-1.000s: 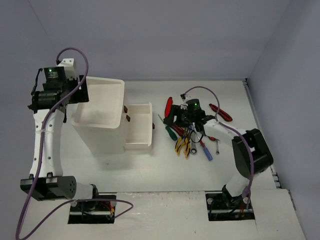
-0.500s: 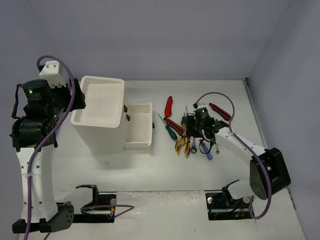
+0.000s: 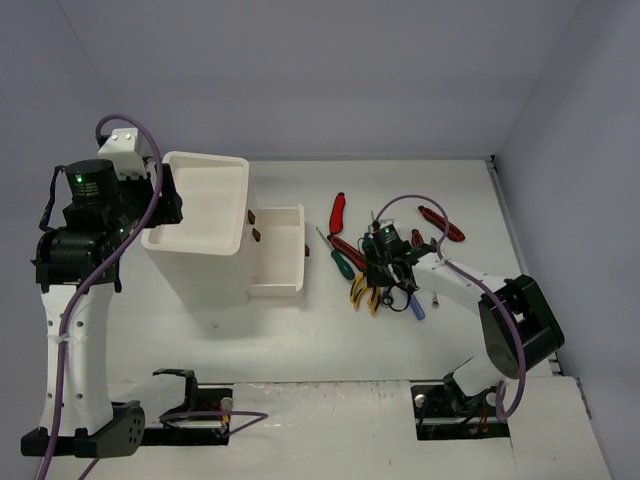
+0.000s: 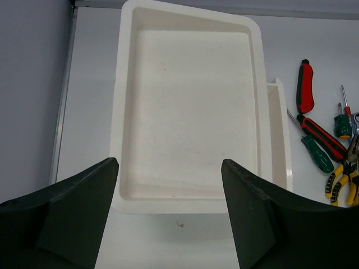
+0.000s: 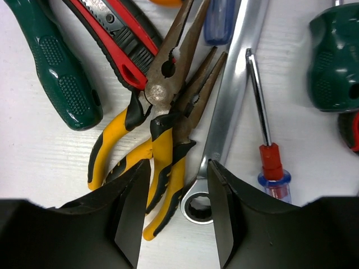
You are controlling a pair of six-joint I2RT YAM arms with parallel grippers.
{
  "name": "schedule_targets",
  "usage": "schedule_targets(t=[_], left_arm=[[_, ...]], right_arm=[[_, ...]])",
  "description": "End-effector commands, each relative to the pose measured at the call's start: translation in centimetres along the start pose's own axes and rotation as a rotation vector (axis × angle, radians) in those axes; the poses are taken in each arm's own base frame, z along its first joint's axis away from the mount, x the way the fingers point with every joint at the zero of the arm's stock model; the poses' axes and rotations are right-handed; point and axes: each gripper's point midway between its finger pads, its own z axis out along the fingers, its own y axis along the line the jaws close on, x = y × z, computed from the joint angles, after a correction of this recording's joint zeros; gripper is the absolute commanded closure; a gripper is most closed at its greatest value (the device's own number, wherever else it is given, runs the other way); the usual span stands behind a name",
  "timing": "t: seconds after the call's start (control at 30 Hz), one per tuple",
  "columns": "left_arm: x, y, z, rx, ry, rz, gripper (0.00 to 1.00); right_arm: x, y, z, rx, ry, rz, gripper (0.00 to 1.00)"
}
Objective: Sort the tools into containers
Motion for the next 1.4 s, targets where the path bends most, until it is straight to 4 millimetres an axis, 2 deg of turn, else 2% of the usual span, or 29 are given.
schedule_targets(t=[0.0,0.23,0.37,0.43,0.5,0.63,0.7,0.77,0.83,0.9,0.97,1.13,1.23,1.37], left_arm=[[-1.4,-0.5,-0.3,0.017,-0.052,-0.014,0.29],[-1.2,-0.3,-0.1,0.010,-0.046,-0.009,0.29],[-1.1,-0.4,-0.1,0.010,-0.043,-0.008,0.29],[-1.2,-0.4,0.0,0.013,-0.042,-0.008,0.29],[-1.4,-0.5,-0.1,0.016,-0.046,-0.011,0.29],[-1.7,-0.6,-0.1,0.017,-0.054,-0.012,0.29],[-1.7,-0.6,0.0,0.018,-0.052,-0.012,0.29],[-1.7,-0.6,0.0,0.018,-0.051,-0.012,0.29],[-1.6,-0.6,0.2,0.018,-0.047,-0.013,0.29],[-1.6,-0.6,0.3,0.016,-0.046,-0.011,0.29],[-1.5,-0.5,0.4,0.012,-0.041,-0.010,0.29],[-1.1,-0.3,0.6,-0.002,-0.030,-0.007,0.29],[-0.9,-0.1,0.5,-0.011,-0.028,-0.009,0.29],[-0.6,0.0,0.4,-0.017,-0.027,-0.010,0.29]], right_arm=[[-1.8,0.8,0.5,0.011,-0.043,0.019,0.60],[-1.6,0.9,1.3,0.018,-0.035,0.017,0.70],[-2.2,0.7,0.6,0.023,-0.065,0.013,0.91],[-2.7,0.9,-0.1,0.016,-0.090,0.008,0.97],[-3.7,1.3,-1.1,0.001,-0.131,-0.009,1.00],[-6.4,2.9,-4.4,-0.058,-0.236,-0.032,1.00],[-8.5,4.1,-6.5,-0.098,-0.301,-0.055,1.00],[-9.5,5.0,-7.7,-0.124,-0.335,-0.074,1.00],[-11.4,6.6,-9.4,-0.168,-0.380,-0.100,1.00],[-12.1,8.4,-9.4,-0.203,-0.378,-0.121,1.00],[-14.0,10.9,-10.2,-0.249,-0.404,-0.137,1.00],[-15.2,16.4,-8.5,-0.289,-0.387,-0.193,1.00],[-15.9,18.8,-7.2,-0.305,-0.377,-0.193,1.00],[-15.5,22.2,-5.0,-0.328,-0.343,-0.191,1.00]])
